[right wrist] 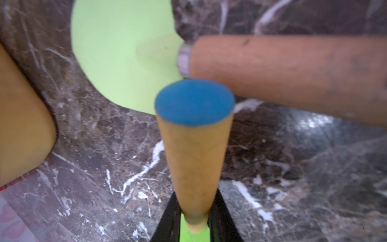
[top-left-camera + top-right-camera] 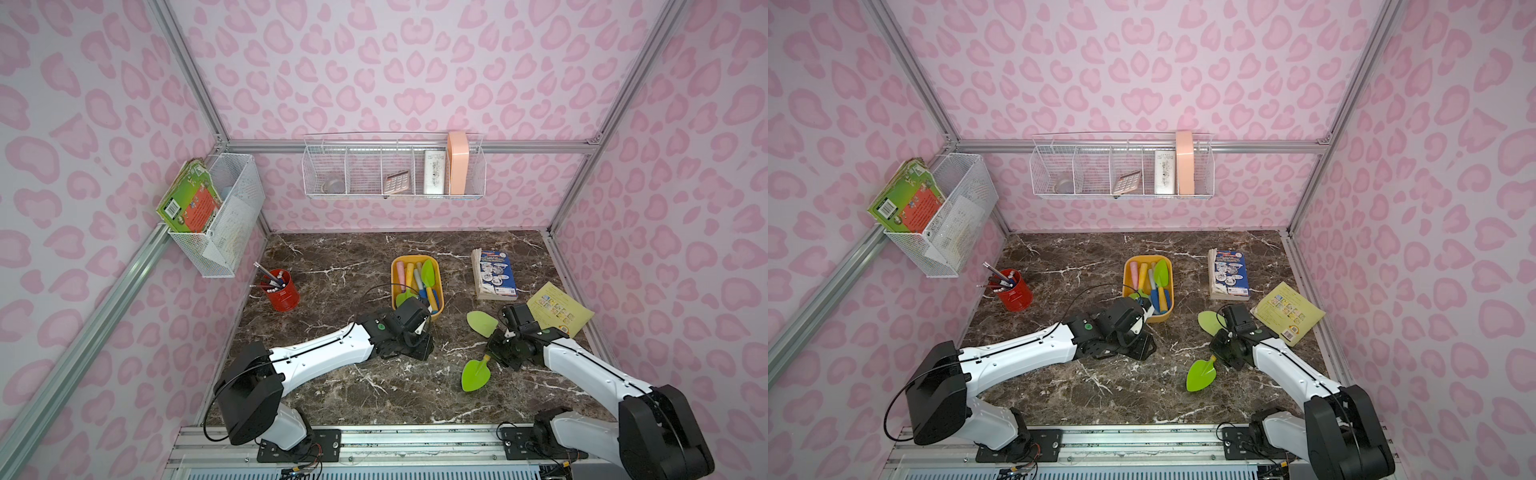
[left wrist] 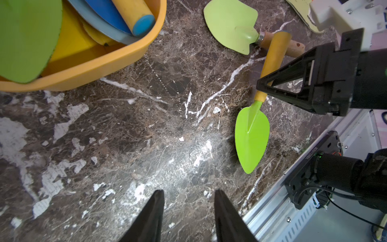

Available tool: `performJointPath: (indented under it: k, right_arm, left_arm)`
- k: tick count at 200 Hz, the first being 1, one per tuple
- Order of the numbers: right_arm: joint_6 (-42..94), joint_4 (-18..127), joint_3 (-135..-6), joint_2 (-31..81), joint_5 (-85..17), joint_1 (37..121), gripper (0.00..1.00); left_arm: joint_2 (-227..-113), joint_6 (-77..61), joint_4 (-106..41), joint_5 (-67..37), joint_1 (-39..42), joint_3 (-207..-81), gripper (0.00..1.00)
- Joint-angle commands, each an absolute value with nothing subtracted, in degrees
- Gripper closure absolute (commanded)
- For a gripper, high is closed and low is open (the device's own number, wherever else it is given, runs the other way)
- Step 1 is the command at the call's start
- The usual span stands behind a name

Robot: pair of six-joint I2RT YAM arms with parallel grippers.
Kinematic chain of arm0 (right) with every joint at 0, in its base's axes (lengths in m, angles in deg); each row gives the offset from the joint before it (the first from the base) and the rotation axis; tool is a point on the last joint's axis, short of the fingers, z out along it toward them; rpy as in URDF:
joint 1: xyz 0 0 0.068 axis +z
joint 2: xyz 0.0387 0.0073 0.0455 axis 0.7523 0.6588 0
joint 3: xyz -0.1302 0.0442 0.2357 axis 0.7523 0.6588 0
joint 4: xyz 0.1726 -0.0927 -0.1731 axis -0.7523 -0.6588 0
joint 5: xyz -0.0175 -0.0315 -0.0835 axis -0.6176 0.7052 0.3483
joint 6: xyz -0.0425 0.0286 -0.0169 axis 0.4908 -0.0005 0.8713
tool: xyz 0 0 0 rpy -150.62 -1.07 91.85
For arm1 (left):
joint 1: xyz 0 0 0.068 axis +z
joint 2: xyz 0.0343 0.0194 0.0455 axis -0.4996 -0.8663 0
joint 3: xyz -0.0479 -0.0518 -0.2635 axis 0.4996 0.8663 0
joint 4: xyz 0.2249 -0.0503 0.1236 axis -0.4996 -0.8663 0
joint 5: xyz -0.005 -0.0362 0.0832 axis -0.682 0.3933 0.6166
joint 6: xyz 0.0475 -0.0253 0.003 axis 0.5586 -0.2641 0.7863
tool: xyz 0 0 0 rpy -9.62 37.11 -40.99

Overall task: Put the shovel into the storage box
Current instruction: Pick up the shovel from the center of the board.

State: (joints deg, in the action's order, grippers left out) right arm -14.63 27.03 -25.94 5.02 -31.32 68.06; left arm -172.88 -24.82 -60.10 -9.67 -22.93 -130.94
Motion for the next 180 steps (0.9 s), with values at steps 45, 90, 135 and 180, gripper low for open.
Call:
performJointPath:
  k: [45, 90, 135, 180]
  right_arm:
    - [-8.16, 27.52, -33.24, 4.02, -30.25, 69.09, 0.82]
    - [-1.03, 27.71, -44.6, 11.16, -31.6, 69.94, 0.82]
    - [7.83, 26.31, -59.81, 22.93, -31.06, 73.09, 0.82]
    - [10.84, 24.73, -75.72, 34.76, -29.75, 76.58, 0.82]
  left_arm:
    - [-165.56, -30.17, -65.34, -6.49, -16.4, -128.7, 0.53]
    - [-161.35, -33.92, -74.41, -0.56, -13.77, -129.58, 0.52]
    - [-158.26, -35.52, -75.78, 0.48, -13.09, -128.12, 0.52]
    - [-157.03, -36.54, -75.87, 0.2, -13.0, -126.97, 0.52]
